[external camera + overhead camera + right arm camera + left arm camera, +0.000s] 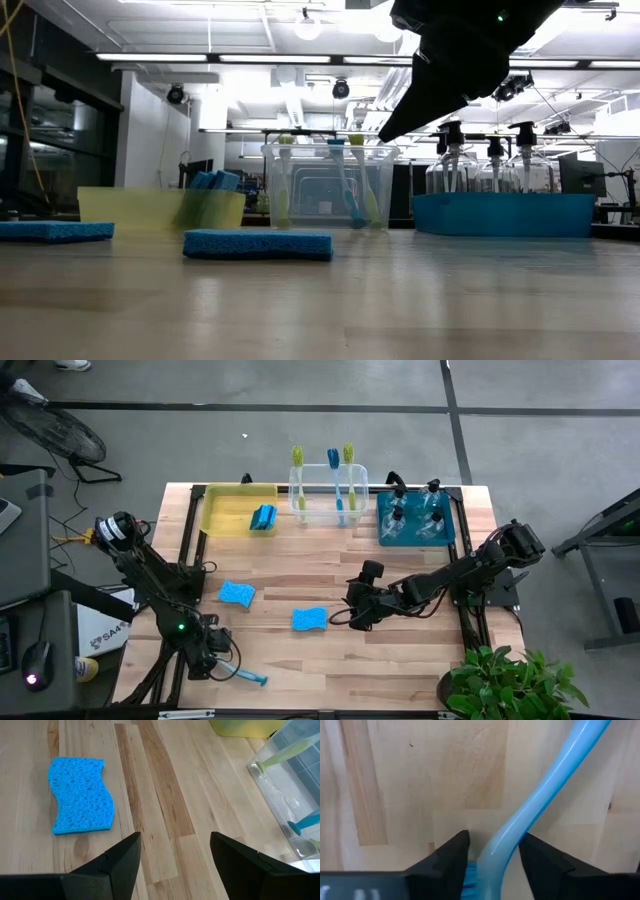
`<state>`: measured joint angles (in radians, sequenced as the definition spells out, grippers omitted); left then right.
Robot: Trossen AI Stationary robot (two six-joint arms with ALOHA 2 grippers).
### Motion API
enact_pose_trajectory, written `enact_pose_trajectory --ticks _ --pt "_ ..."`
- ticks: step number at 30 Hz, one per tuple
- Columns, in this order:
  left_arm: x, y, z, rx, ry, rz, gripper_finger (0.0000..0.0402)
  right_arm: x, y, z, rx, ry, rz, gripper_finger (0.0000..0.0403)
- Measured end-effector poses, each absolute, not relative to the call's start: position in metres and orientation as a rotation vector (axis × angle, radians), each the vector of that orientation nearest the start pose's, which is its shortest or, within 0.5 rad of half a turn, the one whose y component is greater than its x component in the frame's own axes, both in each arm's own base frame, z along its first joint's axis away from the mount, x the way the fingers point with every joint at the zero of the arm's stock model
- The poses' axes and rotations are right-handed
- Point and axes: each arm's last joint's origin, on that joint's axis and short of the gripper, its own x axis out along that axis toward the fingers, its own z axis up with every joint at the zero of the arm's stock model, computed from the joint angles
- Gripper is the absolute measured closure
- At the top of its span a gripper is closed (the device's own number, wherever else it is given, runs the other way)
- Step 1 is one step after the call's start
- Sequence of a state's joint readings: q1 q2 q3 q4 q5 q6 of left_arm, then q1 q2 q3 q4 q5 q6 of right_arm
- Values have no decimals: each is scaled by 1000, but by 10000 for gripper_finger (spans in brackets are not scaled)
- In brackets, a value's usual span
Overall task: Pick & Place Kitchen Sink Supplies
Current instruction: Put the blue dish brush into the transparent container
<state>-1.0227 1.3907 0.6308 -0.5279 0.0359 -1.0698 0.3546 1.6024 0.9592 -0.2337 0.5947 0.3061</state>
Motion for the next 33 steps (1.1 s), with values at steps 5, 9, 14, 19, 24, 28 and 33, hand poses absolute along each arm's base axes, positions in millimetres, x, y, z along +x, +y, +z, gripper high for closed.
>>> enact_pose_trajectory --ticks 5,9,14,19,24,28,33 --pt "113 -186 145 -218 1442 -169 308 305 96 198 -113 735 -339 171" --pt "115 -188 145 -232 1415 -171 341 305 96 198 -112 735 -339 171" --pt "120 -193 146 -275 1317 -172 341 305 95 198 -112 735 -340 171" --pt "127 -198 154 -279 1199 -155 343 305 95 198 -111 735 -341 171" --pt "139 -206 174 -165 986 -131 343 305 95 198 -110 734 -341 171" --pt "148 -208 191 -11 760 -36 343 305 96 198 -104 733 -343 171" --pt "153 -199 206 167 507 148 343 309 97 198 -84 695 -337 171"
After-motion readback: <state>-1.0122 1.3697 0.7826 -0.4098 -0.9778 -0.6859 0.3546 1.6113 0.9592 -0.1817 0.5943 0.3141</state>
